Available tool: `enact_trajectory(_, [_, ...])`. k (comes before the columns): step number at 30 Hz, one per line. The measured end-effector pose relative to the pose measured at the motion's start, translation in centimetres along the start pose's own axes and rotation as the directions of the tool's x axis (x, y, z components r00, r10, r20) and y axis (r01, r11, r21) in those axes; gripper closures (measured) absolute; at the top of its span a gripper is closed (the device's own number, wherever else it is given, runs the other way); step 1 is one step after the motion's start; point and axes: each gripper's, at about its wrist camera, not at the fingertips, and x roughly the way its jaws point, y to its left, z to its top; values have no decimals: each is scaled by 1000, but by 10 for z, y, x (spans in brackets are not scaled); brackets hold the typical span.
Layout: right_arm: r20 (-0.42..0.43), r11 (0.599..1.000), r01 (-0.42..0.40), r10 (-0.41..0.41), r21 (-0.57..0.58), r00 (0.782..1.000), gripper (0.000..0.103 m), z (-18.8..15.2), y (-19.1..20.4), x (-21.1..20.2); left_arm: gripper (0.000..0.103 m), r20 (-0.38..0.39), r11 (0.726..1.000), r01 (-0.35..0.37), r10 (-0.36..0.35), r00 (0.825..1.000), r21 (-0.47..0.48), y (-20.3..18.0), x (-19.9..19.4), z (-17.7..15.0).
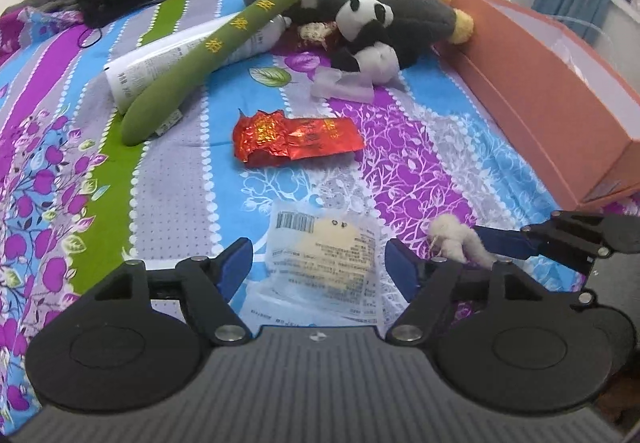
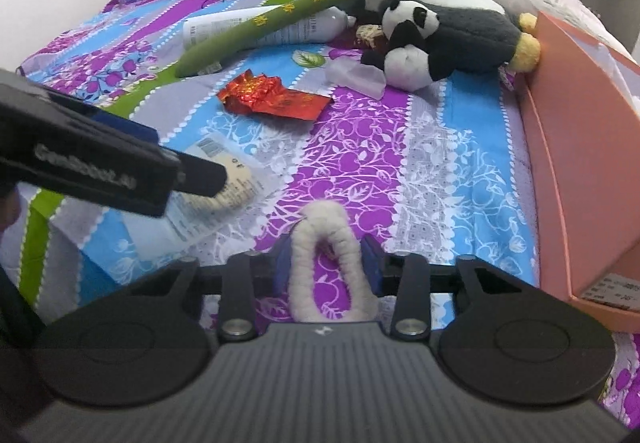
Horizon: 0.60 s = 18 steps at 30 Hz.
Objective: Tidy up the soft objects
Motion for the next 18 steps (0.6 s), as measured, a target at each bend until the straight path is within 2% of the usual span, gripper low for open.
enact_trajectory(2, [-1, 1000, -1, 1, 3, 1000, 83, 1, -2, -1, 26, -5, 1000, -4, 4, 1000, 11, -2, 4, -1])
enact_trajectory(11, [13, 997, 18, -19, 79, 1000, 85, 2, -19, -8, 28, -15, 995, -27, 28, 999, 94, -12, 19, -5])
enact_trajectory(14, [-2, 996, 19, -19, 93, 1000, 85, -1, -23, -3, 35, -10, 991, -36, 38, 999, 131, -17, 24, -7])
enact_trajectory(18, [3, 996, 13, -13, 93, 1000, 85, -4, -24, -1, 50, 1, 988, -36, 37, 999, 150, -21, 26, -7])
